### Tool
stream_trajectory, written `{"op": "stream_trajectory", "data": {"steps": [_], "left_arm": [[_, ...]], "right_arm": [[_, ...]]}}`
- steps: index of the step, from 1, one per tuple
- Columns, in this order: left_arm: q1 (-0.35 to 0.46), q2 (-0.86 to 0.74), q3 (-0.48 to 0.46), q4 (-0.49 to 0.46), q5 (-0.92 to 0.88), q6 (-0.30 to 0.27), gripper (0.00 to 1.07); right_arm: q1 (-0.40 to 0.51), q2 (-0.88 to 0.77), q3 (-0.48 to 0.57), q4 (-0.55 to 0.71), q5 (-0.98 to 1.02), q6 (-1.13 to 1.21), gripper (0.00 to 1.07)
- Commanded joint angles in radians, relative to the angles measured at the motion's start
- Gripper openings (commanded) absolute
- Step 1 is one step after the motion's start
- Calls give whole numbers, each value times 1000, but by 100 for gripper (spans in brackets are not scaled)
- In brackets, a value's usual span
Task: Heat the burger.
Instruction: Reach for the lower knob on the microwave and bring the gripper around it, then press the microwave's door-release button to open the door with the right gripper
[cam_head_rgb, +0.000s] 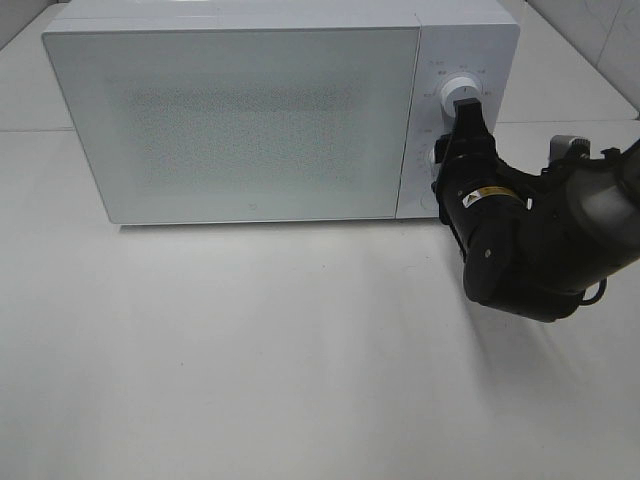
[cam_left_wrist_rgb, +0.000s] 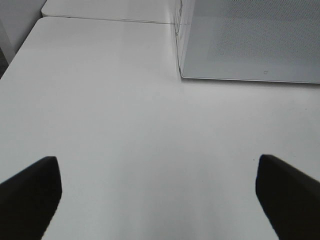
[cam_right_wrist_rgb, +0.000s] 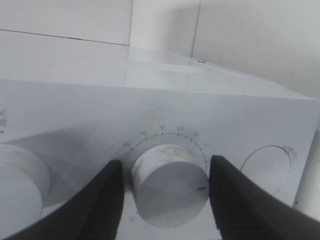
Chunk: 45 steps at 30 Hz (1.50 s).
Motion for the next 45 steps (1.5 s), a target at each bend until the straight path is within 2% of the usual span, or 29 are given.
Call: {"op": "stream_trajectory", "data": {"steps": [1, 6, 15, 21, 27, 28, 33, 36, 41, 45], "left_arm": [[2, -17, -2, -3, -13, -3, 98], [2, -17, -2, -3, -13, -3, 98], [2, -17, -2, -3, -13, -3, 98], [2, -17, -2, -3, -13, -3, 98], [2, -17, -2, -3, -13, -3, 98], [2, -17, -2, -3, -13, -3, 98], [2, -17, -2, -3, -13, -3, 98], [2, -17, -2, -3, -13, -3, 98], [2, -17, -2, -3, -13, -3, 98], [2, -17, -2, -3, -13, -3, 98]], "right_arm": [[-13, -22, -28, -11, -78, -33, 60], [-13, -67, 2, -17, -51, -90, 66], [-13, -130, 90, -109, 9, -103, 71], [-13, -200, 147, -121, 101, -169, 73], [-13, -307, 200, -141, 298, -427, 73], [-13, -307, 200, -141, 298, -427, 73], [-13, -401, 204, -193, 538, -730, 73], [-13, -428, 204, -208, 607, -813, 73], [-13, -505, 204, -249, 800, -1087, 73], [-13, -543, 204, -252, 883, -1198, 74]]}}
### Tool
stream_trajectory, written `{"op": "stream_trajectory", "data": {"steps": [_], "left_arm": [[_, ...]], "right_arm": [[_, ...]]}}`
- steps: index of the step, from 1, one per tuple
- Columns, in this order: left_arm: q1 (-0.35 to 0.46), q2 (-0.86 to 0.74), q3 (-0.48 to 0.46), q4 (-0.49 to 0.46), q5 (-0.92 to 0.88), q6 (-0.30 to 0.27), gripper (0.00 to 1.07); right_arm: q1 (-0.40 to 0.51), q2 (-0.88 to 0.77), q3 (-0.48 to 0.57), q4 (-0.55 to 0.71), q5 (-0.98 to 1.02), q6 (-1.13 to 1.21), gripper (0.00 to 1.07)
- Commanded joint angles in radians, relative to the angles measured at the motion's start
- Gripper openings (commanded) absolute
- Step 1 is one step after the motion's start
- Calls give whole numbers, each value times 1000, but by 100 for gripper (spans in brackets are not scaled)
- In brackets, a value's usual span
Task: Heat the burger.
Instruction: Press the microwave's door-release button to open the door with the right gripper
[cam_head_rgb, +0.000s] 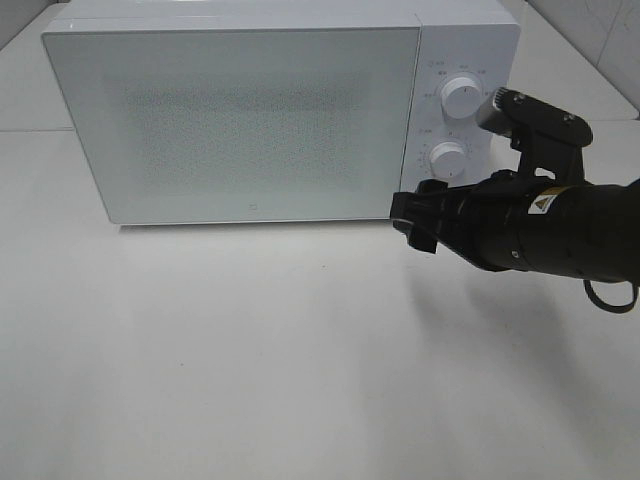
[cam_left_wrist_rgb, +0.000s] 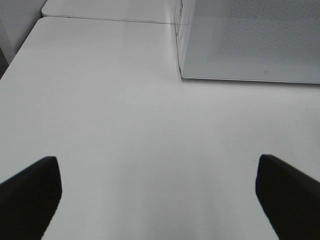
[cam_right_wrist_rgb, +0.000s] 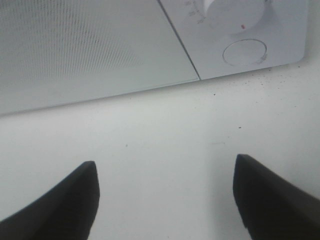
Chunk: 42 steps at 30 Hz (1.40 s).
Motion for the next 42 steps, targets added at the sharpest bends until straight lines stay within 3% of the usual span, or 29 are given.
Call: {"op": "stream_trajectory", "data": {"steps": [1, 9, 16, 24, 40, 42], "left_arm": [[2, -17, -2, -3, -13, -3, 98], [2, -17, -2, -3, -13, -3, 98], [2, -17, -2, -3, -13, -3, 98], [2, -17, -2, -3, -13, -3, 98], [2, -17, -2, -3, -13, -3, 98], [2, -17, -2, -3, -13, -3, 98]], "right_arm": [[-3, -70, -1, -22, 136, -212, 77], [-6, -192, -5, -31, 349, -331, 83], [-6, -334, -81, -248, 712, -236, 82], [-6, -480, -144, -466, 983, -70, 78], [-9, -879, -139, -524, 1209, -54, 77], [-60, -950, -139, -523, 1234, -34, 76]]}}
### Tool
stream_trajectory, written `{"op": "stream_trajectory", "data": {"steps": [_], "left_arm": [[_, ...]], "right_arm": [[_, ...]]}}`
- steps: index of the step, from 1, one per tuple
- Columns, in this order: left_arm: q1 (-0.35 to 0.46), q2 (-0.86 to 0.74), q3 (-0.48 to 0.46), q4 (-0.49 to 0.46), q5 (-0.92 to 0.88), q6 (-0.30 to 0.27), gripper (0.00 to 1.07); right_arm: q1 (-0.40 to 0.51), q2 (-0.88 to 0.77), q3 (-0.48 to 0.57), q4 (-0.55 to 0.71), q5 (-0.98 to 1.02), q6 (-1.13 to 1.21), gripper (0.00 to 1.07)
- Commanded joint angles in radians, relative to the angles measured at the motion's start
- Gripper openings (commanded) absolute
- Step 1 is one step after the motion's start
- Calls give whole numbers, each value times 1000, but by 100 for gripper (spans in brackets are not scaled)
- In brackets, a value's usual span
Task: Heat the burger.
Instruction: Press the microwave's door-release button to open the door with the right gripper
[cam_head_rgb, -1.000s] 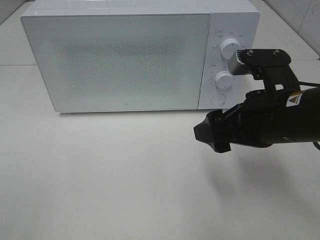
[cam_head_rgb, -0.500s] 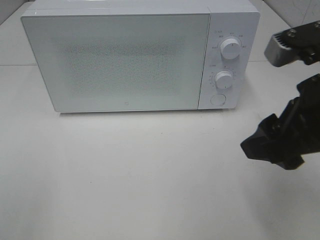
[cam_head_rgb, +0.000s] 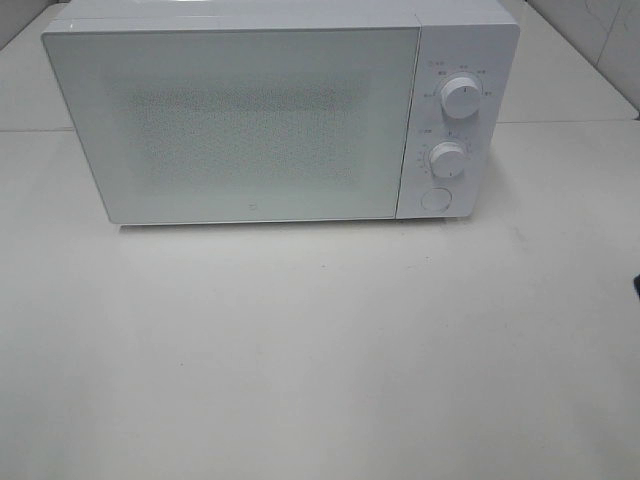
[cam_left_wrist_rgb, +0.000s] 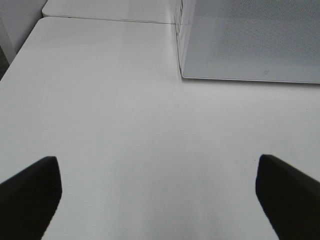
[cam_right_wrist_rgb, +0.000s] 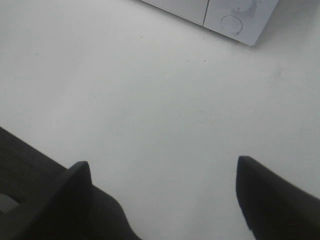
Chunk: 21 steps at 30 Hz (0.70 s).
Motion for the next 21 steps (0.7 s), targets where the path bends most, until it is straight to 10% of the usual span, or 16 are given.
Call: {"op": "stream_trajectory", "data": {"steps": [1, 21], "left_arm": [[2, -17, -2, -5, -13, -3, 98], [2, -17, -2, -5, -13, -3, 98]], "right_arm": [[-28, -37, 1, -10, 21, 20, 76], [-424, -574, 163, -23, 56, 106, 76]]}}
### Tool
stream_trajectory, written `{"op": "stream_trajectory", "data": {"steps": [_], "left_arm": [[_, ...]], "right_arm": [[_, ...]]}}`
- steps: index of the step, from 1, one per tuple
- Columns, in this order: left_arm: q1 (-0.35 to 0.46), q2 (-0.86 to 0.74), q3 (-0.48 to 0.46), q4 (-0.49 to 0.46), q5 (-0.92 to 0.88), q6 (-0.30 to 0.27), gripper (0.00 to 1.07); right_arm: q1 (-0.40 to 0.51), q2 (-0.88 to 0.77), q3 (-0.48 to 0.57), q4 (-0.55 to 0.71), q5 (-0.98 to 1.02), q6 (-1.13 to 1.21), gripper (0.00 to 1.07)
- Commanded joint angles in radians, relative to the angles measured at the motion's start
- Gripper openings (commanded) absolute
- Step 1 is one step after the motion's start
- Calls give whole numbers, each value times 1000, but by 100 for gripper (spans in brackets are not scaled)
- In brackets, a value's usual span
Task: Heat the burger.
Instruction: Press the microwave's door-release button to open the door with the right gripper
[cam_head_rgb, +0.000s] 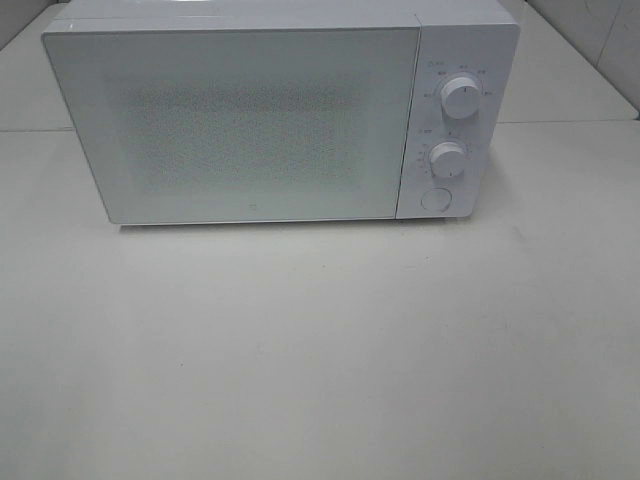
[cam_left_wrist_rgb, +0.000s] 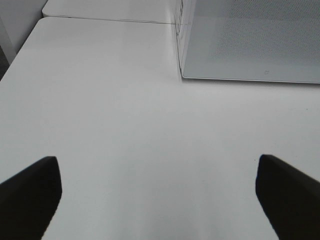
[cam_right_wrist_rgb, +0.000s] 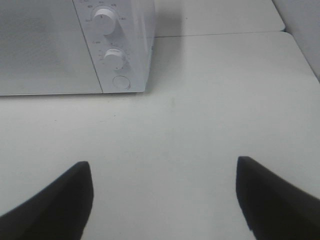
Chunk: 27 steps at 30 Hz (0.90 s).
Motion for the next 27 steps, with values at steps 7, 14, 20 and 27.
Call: {"op": "stream_trajectory", "data": {"steps": [7, 14, 20, 27], "left_arm": [[2, -17, -2, -6, -13, -3, 98], [2, -17, -2, -6, -13, -3, 98], [2, -17, -2, -6, -13, -3, 98], [2, -17, -2, -6, -13, -3, 98]], "right_arm": [[-56, -119, 39, -4, 41, 5, 76], [-56, -119, 39, -4, 41, 5, 76], [-56, -119, 39, -6, 41, 5, 76], [-56, -119, 39, -6, 41, 5, 77]]}}
